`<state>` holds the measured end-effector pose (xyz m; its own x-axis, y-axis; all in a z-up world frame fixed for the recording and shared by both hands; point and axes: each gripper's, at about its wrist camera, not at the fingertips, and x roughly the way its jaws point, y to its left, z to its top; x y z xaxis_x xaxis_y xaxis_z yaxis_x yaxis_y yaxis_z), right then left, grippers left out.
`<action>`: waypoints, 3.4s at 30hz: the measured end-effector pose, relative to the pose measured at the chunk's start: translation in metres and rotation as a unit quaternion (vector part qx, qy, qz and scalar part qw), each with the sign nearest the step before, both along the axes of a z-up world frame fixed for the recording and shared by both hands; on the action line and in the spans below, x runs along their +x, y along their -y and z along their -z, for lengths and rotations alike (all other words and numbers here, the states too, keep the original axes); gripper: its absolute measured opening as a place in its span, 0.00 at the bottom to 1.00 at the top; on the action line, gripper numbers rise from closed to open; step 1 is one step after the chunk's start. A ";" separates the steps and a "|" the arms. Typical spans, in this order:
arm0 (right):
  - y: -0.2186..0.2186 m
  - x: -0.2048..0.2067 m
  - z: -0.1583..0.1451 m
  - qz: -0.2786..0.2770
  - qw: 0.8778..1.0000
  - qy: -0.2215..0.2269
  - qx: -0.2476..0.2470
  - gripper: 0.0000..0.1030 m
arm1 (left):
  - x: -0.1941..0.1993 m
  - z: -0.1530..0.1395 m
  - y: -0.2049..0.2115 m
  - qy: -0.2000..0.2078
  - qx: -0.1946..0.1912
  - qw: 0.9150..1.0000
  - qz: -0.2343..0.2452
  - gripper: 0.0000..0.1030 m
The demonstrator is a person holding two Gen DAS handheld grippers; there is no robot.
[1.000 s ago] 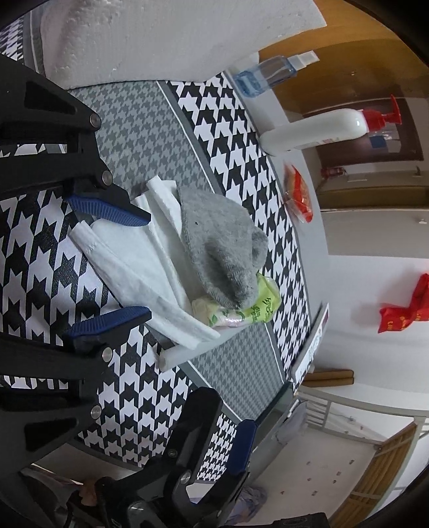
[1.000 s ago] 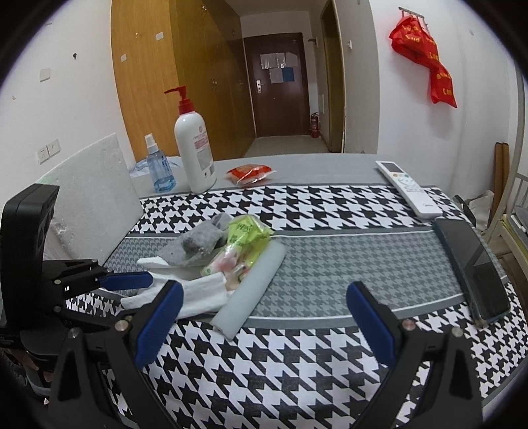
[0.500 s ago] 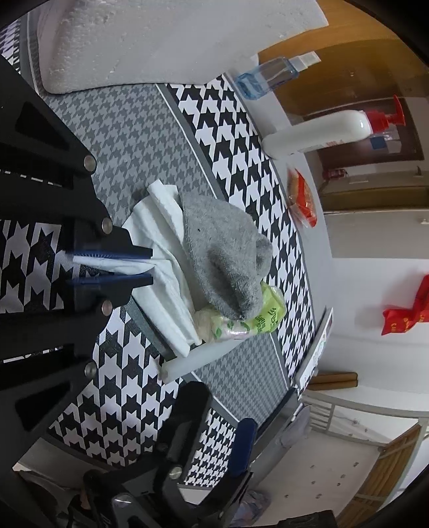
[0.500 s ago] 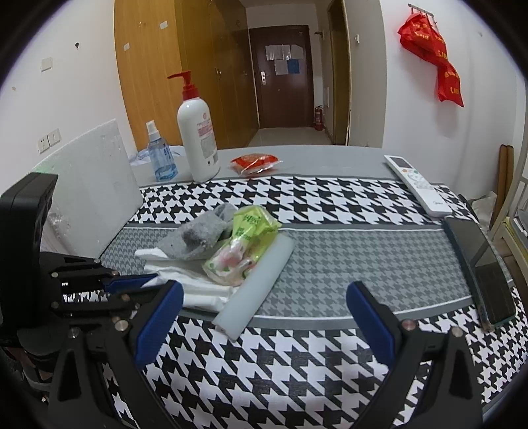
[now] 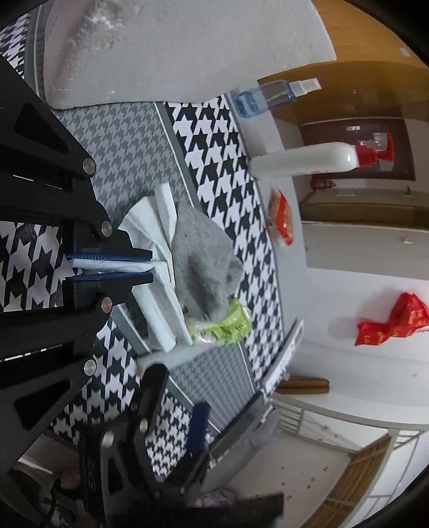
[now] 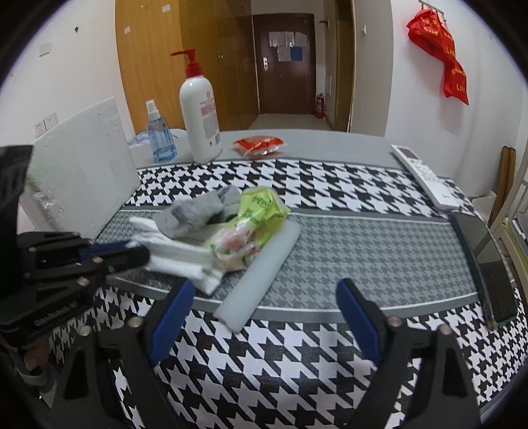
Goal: Organize soft objects
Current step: 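Close the right tool on the white foam roller while the left tool lifts the tissues, then carry the tissues and foam roller up over the white foam box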
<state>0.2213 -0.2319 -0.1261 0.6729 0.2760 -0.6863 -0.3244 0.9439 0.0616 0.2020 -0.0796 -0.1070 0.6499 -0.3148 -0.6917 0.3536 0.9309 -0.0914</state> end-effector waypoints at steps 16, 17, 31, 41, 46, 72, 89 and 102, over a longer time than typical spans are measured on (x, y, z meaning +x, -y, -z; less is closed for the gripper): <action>-0.019 0.009 0.014 0.001 0.999 -0.046 -0.028 0.51 | -0.014 -0.009 -0.008 0.036 -0.019 0.999 0.005 0.07; -0.020 0.010 0.014 0.003 0.998 -0.045 -0.033 0.51 | -0.014 -0.009 -0.008 0.037 -0.019 0.999 0.005 0.07; -0.023 0.011 0.014 0.033 0.997 -0.057 -0.032 0.25 | -0.025 -0.013 -0.014 0.049 -0.037 0.998 0.011 0.07; -0.009 -0.009 0.002 0.038 0.999 -0.039 0.001 0.20 | -0.038 -0.026 -0.018 0.064 -0.039 0.997 0.002 0.06; -0.002 -0.022 -0.009 0.039 0.999 -0.023 0.010 0.20 | -0.048 -0.033 -0.019 0.077 -0.036 0.996 -0.006 0.06; 0.010 -0.075 -0.063 0.035 0.997 0.056 0.039 0.20 | -0.087 -0.063 -0.027 0.127 -0.020 0.991 -0.035 0.07; 0.001 -0.082 -0.096 0.011 0.993 0.108 0.045 0.20 | -0.092 -0.102 -0.038 0.184 0.000 0.981 -0.066 0.06; -0.010 -0.079 -0.126 -0.014 0.987 0.152 0.053 0.20 | -0.091 -0.132 -0.041 0.223 0.010 0.971 -0.086 0.07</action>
